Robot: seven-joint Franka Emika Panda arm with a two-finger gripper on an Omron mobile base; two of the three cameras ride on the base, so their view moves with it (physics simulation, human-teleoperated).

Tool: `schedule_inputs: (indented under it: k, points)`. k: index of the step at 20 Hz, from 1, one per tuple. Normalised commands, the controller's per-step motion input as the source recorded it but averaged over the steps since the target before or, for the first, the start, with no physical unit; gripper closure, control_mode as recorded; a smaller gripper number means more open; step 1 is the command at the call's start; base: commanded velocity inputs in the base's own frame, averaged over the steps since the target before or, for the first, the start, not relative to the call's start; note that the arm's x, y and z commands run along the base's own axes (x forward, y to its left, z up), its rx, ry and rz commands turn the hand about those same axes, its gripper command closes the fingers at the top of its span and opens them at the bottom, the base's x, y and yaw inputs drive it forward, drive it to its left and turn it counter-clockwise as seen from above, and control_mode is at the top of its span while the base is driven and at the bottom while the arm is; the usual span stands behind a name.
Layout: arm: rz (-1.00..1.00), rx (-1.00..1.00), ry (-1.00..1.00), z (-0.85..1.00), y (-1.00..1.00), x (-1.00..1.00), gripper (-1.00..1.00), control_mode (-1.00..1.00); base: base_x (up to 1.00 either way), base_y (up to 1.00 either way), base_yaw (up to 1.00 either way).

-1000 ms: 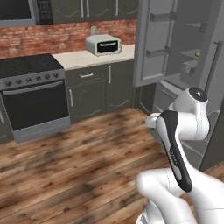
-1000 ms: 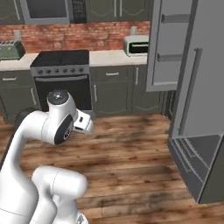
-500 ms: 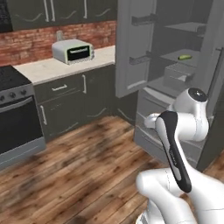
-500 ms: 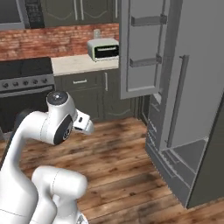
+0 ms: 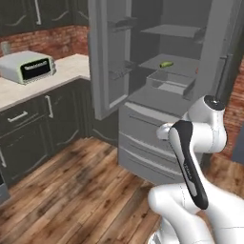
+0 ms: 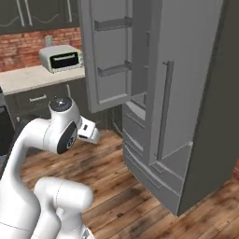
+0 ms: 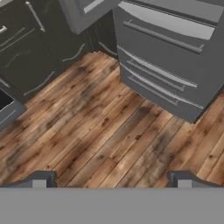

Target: Gather the cucumber and sweet potato from the fridge and place them on a tray on the dining counter. Then gather the steak and chicken drumstick from the fridge and place them on the other tray.

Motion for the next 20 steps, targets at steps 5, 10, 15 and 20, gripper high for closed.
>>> schedule_inputs:
  k: [5, 10, 15, 20]
  points:
    - [0.00, 0.00, 0.00, 0.00, 0.00, 0.00, -1.00, 1.00, 0.50, 0.30, -0.51]
    - [0.00, 0.00, 0.00, 0.00, 0.00, 0.00, -1.00, 1.00, 0.48, 0.56, -0.48]
    - [0.00, 0.00, 0.00, 0.00, 0.00, 0.00, -1.00, 1.00, 0.47, 0.69, -0.43]
    - [0.00, 0.00, 0.00, 0.00, 0.00, 0.00, -1.00, 1.00, 0.53, 0.62, -0.38]
